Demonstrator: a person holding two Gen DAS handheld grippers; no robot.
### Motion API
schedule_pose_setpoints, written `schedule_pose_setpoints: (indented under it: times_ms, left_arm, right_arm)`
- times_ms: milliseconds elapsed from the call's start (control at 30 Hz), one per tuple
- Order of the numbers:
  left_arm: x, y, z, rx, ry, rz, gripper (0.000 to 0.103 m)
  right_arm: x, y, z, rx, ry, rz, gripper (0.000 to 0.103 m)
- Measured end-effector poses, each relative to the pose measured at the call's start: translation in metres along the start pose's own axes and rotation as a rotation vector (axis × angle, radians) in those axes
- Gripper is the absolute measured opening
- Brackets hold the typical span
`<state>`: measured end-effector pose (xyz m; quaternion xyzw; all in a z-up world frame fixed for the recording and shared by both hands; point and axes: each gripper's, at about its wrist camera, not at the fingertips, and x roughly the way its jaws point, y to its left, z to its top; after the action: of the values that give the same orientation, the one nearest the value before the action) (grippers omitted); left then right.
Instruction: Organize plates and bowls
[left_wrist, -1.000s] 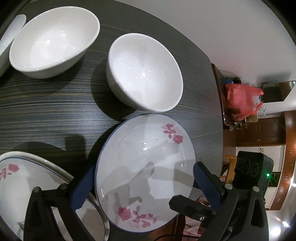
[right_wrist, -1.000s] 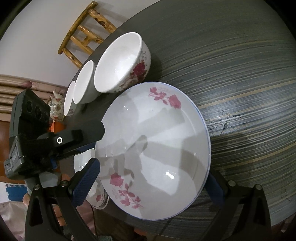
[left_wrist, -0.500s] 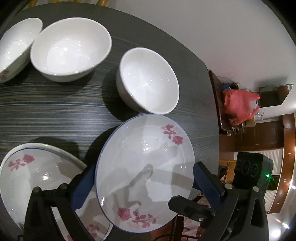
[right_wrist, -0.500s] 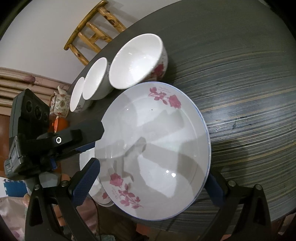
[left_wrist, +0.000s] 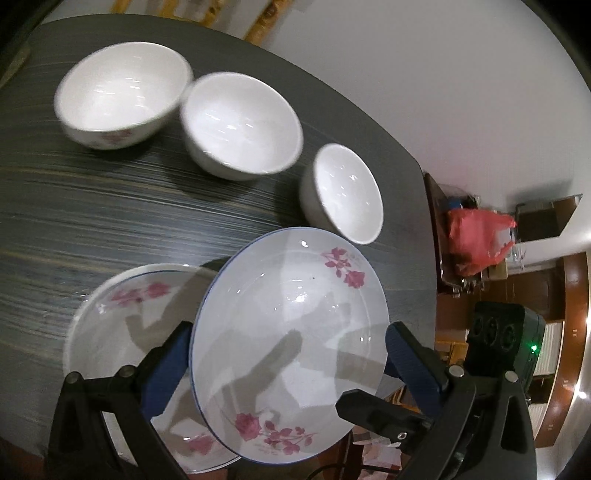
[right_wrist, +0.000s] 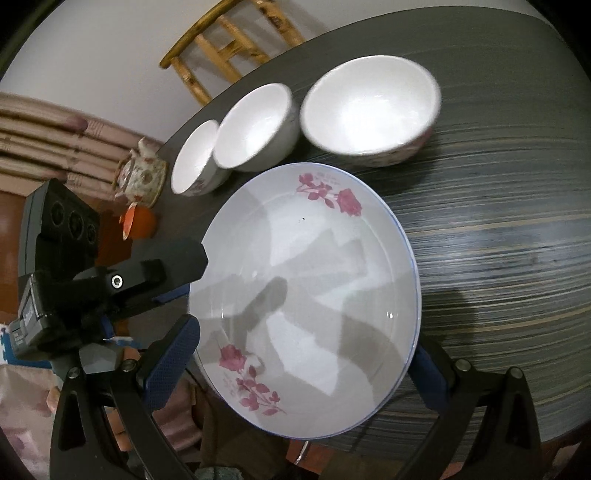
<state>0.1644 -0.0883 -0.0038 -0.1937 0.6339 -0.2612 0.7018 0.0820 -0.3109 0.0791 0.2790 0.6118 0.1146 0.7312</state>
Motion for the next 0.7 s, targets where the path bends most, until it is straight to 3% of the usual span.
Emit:
schedule_pose_setpoints:
  times_ms: [467, 700]
  left_arm:
    - [-0.041, 0.074, -0.022, -0.091, -0.040, 0.028, 0.103]
    - [-0.037, 0.088, -0.027, -0.104, -0.024, 0.033, 0.103]
  right_arm:
    - [0.051, 0.063, -0.014, -0.079, 0.083, -0.004, 0.103]
    - [0.066, 0.064, -0.019, -0.082, 0.126, -0.029, 0.103]
